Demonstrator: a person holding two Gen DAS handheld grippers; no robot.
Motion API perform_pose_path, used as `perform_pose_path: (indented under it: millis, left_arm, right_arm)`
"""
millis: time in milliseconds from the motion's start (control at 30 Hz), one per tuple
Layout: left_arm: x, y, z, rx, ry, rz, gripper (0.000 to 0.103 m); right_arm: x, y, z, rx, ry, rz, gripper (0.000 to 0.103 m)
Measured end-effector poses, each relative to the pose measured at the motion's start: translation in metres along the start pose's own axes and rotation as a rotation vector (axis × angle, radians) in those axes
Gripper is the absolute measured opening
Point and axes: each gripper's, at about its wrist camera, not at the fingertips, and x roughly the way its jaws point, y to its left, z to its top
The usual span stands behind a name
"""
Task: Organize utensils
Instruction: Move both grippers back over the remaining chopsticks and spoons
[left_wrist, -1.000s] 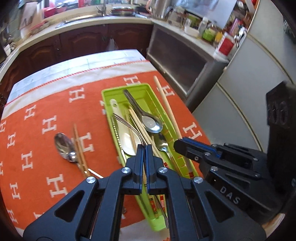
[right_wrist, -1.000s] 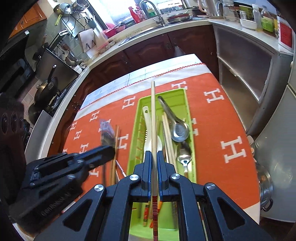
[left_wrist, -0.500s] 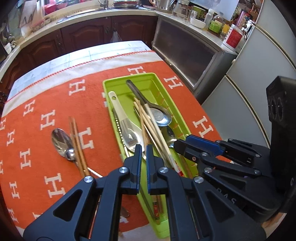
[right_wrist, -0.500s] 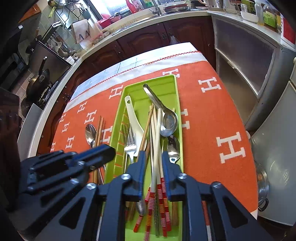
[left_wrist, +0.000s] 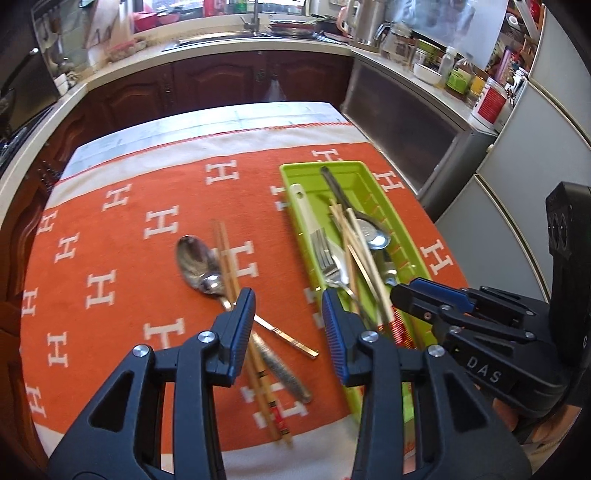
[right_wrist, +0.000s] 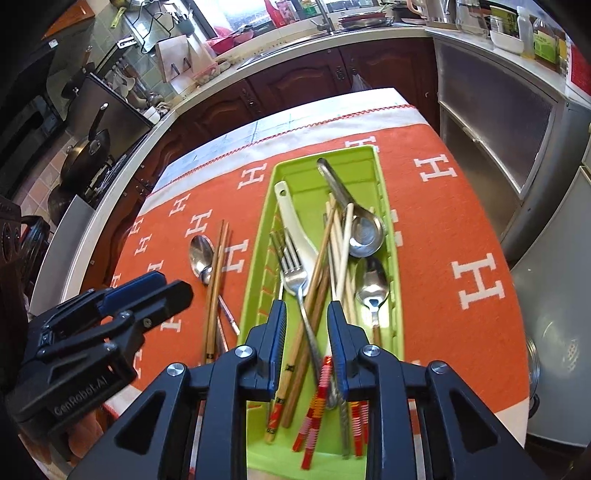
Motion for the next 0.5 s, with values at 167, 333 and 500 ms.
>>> perform_pose_path:
  millis: [167,333,500]
  left_arm:
    - [-0.007,0.019,-0.013,-0.037,0.012,0.016,0.035]
    - [-0.017,0.038,-0.026,-0.073,0.006,0.031,0.035]
    - [-0.024,0.054,-0.037,-0.096,-0.002,0.05,0.035]
  right_arm:
    - [-0.003,0.013,-0.01,-0.014,0.009,0.007,0.023]
    - [-0.005,0.033,-0.019,-0.049,0.013,0.007,0.023]
    - [-0.008,0.052,-0.026,-0.084,0.014,0.014,0.023]
